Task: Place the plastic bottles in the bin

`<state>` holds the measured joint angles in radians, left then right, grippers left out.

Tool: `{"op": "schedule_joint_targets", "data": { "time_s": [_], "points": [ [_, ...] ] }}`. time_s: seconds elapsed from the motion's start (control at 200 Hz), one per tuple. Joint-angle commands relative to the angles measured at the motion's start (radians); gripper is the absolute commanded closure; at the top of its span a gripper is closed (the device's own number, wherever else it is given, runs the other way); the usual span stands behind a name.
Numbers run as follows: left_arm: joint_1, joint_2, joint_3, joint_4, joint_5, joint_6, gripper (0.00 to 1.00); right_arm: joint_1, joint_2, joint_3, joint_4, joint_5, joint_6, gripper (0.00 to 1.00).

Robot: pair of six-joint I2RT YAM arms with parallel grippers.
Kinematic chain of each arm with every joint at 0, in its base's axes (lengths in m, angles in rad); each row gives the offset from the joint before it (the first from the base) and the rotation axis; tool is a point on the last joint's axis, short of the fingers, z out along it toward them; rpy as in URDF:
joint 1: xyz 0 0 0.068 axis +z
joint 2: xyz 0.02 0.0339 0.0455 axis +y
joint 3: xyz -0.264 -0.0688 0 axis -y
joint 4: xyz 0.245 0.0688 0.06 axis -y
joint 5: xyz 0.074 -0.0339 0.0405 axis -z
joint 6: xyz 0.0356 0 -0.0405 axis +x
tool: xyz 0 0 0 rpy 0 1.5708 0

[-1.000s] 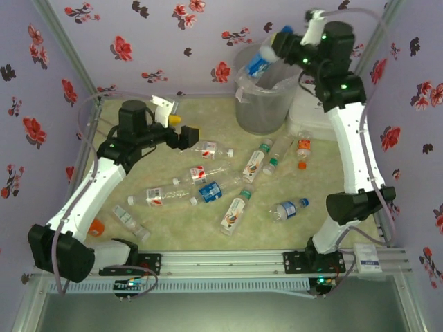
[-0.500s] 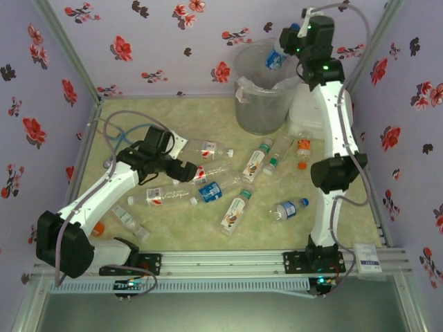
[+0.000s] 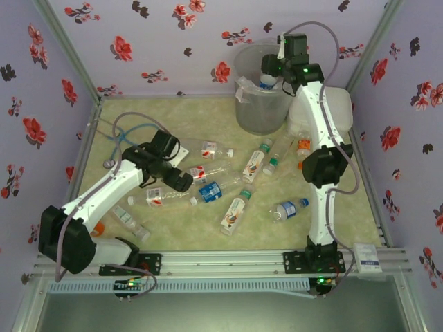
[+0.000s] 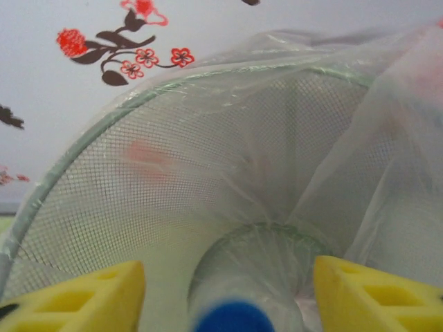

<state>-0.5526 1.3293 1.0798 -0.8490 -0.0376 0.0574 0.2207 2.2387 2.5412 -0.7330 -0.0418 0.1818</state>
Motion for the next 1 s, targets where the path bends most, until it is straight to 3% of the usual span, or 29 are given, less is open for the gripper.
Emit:
{"op": "schedule_joint_targets", "data": {
  "time_s": [0.0, 0.155, 0.29, 0.49, 0.685, 0.995],
  "points": [
    [-0.009, 0.017, 0.022, -0.094, -0.038, 0.027, 0.0, -0.007, -0.051, 0.047, -0.009, 0.016, 0.008, 0.24],
    [-0.019, 0.03, 0.031, -0.149, -0.023, 0.061, 0.0, -0.009, -0.12, 0.088, -0.032, 0.01, 0.007, 0.12],
    [-0.031, 0.054, 0.042, -0.21, -0.007, 0.096, 0.0, -0.02, -0.21, 0.054, -0.102, -0.009, 0.01, 0.08],
    [-0.073, 0.097, 0.043, -0.244, 0.011, 0.157, 0.0, -0.043, -0.434, -0.294, -0.088, -0.063, 0.01, 0.07],
    [-0.073, 0.167, 0.022, -0.199, -0.048, 0.206, 0.0, -0.055, -0.645, -0.632, -0.016, -0.058, 0.016, 0.07],
    [-0.072, 0.221, -0.032, -0.037, -0.079, 0.259, 0.01, -0.072, -0.786, -0.864, -0.003, -0.041, 0.034, 0.07]
  ]
}}
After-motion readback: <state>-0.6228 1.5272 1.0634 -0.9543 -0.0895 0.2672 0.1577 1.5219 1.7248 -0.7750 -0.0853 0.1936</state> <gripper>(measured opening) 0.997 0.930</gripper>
